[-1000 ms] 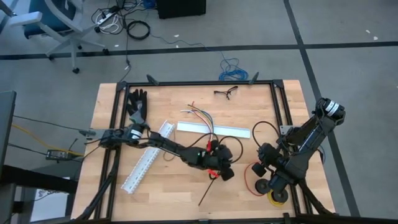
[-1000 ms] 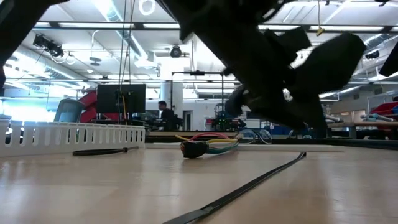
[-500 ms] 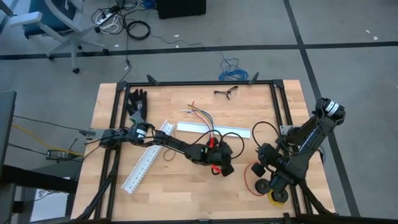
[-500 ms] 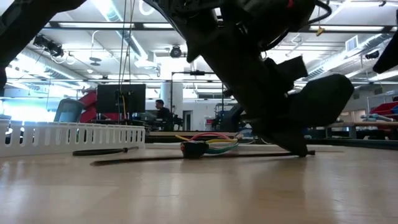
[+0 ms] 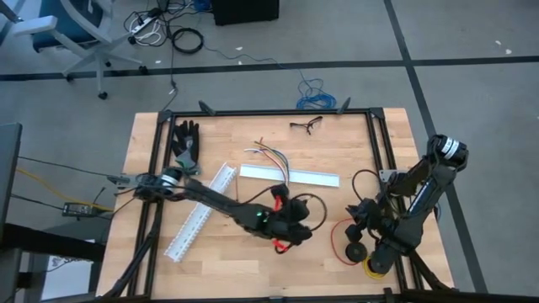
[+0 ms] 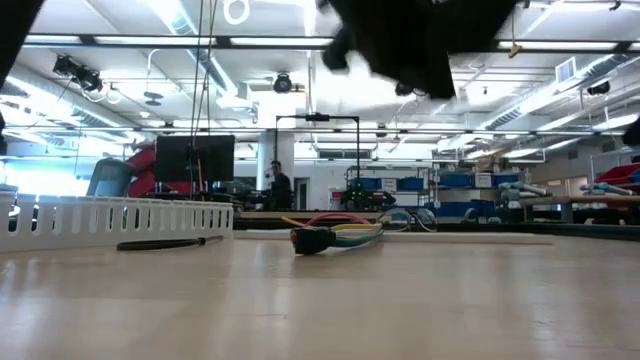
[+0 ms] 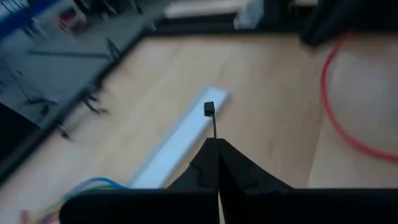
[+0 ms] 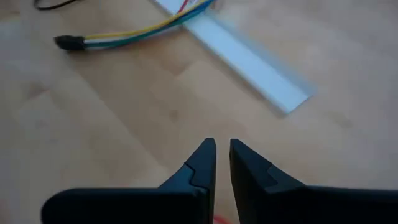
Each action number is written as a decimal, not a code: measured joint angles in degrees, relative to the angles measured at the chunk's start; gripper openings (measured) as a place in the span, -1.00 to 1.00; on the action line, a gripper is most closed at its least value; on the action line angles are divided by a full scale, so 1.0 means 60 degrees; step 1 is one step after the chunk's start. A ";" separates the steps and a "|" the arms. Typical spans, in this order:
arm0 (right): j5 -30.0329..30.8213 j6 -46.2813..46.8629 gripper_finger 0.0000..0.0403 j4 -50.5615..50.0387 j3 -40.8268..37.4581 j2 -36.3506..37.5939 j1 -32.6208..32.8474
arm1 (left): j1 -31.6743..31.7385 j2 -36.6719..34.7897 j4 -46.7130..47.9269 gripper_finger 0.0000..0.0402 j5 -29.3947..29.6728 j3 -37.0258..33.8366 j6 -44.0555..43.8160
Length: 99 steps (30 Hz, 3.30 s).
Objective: Ziptie cables
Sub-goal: Wrap the cables together using a zip tie
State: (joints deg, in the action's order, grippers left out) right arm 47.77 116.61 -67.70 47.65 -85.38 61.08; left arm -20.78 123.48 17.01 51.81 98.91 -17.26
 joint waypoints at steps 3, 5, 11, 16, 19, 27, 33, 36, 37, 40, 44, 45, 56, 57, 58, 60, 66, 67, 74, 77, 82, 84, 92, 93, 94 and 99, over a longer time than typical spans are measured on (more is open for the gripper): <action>0.0233 -0.0302 -0.82 0.1794 -0.0635 0.0000 0.0080 | -0.0234 -0.0684 -0.0391 -0.99 0.0480 -0.0617 0.0096; 0.0540 -0.0879 -0.82 0.3160 -0.1059 0.0004 0.0058 | -0.0320 -0.1218 -0.1088 -1.00 0.0605 -0.1330 0.0100; 0.0662 -0.3095 -0.82 0.6892 -0.2244 0.0000 -0.0431 | -0.0519 -0.3045 -0.6134 -1.00 0.0391 -0.4987 0.0627; 0.0335 -0.6413 -0.83 0.9511 -0.2667 0.0000 -0.1186 | -0.0383 -0.3547 -1.2320 -1.00 -0.0649 -0.8294 0.0233; 0.0275 -0.9321 -0.83 1.0999 -0.2679 0.0004 -0.1810 | -0.0200 -0.3434 -1.5040 -1.00 -0.0818 -0.9719 -0.0768; -0.1553 -1.5359 -0.83 1.3635 -0.2679 0.0004 -0.4502 | 0.0213 -0.3374 -1.7380 -1.00 -0.0791 -1.1126 -0.1198; -0.1770 -1.7113 -0.83 1.5783 -0.2683 0.0004 -0.6633 | 0.0584 -0.3374 -1.7354 -1.00 -0.0714 -1.1241 -0.0847; -0.2873 -1.7746 -0.83 1.6929 -0.2683 0.0004 -0.7517 | 0.0643 -0.3374 -1.7273 -1.00 -0.0714 -1.1242 -0.0079; -0.3513 -1.7857 -0.83 1.7280 -0.2683 0.0004 -0.7788 | 0.0652 -0.3374 -1.7279 -1.00 -0.0708 -1.1244 0.0154; -0.5452 -1.7950 -0.83 1.8064 -0.2679 0.0009 -0.8579 | 0.0649 -0.3374 -1.7288 -1.00 -0.0667 -1.1244 0.0609; -0.7075 -1.8133 -0.83 1.7651 -0.2679 0.0494 -0.9716 | 0.0652 -0.3372 -1.7353 -1.00 -0.0580 -1.1409 0.0840; -0.7481 -1.8145 -0.83 1.7297 -0.2679 0.0723 -1.0068 | 0.0657 -0.3370 -1.7430 -1.00 -0.0524 -1.1552 0.0840; -1.2638 -1.7136 -0.83 1.6076 -0.2676 0.1231 -1.2650 | 0.0965 -0.3303 -1.7783 -1.00 -0.2414 -1.2948 0.1113; -1.2413 -1.7314 -0.83 1.6200 -0.2684 0.1032 -1.2460 | 0.1060 -0.3301 -1.7735 -1.00 -0.2553 -1.2895 0.1195; -1.2130 -1.7503 -0.82 1.6495 -0.2687 0.0827 -1.2265 | 0.1161 -0.3305 -1.7718 -1.00 -0.2635 -1.2831 0.1305; -1.1662 -1.7788 -0.82 1.7281 -0.2640 0.0448 -1.1910 | 0.1327 -0.3305 -1.7642 -1.00 -0.2820 -1.2772 0.1378; -1.0655 -1.7973 -0.84 1.9335 -0.2431 -0.0175 -1.1552 | 0.1591 -0.3305 -1.7628 -1.00 -0.3255 -1.2568 0.1345; -1.0656 -1.7976 -0.85 1.9357 -0.2331 -0.0233 -1.1562 | 0.1600 -0.3305 -1.7645 -1.00 -0.3260 -1.2527 0.1345; -1.0663 -1.8128 -0.92 1.9196 -0.2111 -0.0280 -1.1573 | 0.1603 -0.3305 -1.7551 -1.00 -0.3260 -1.2195 0.1367; -1.0686 -1.8122 -0.94 1.9130 -0.2097 -0.0280 -1.1573 | 0.1603 -0.3305 -1.7550 -1.00 -0.3257 -1.2067 0.1371; -1.0746 -1.7784 -0.93 1.9114 -0.2097 -0.0280 -1.1573 | 0.1603 -0.3305 -1.7555 -1.00 -0.3260 -1.1856 0.1589; -1.0828 -1.7625 -0.91 1.9177 -0.2097 -0.0280 -1.1586 | 0.1603 -0.3305 -1.7565 -1.00 -0.3257 -1.1839 0.1593; -1.0987 -1.7588 -0.67 1.9601 -0.2097 -0.0280 -1.1594 | 0.1603 -0.3305 -1.7656 -1.00 -0.3256 -1.1823 0.1593; -1.0989 -1.7535 -0.63 1.9730 -0.2097 -0.0280 -1.1594 | 0.1603 -0.3309 -1.7679 -1.00 -0.3257 -1.1821 0.1593; -1.0990 -1.7447 -0.60 1.9859 -0.2097 -0.0280 -1.1594 | 0.1607 -0.3312 -1.7683 -1.00 -0.3255 -1.1816 0.1606; -1.0990 -1.7362 -0.44 2.0223 -0.2081 -0.0280 -1.1594 | 0.1636 -0.3312 -1.7783 -1.00 -0.3253 -1.1816 0.1622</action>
State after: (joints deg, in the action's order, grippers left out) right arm -18.17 12.44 53.63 35.16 -87.07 -8.49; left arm -10.96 103.61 -89.69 32.29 28.01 -7.53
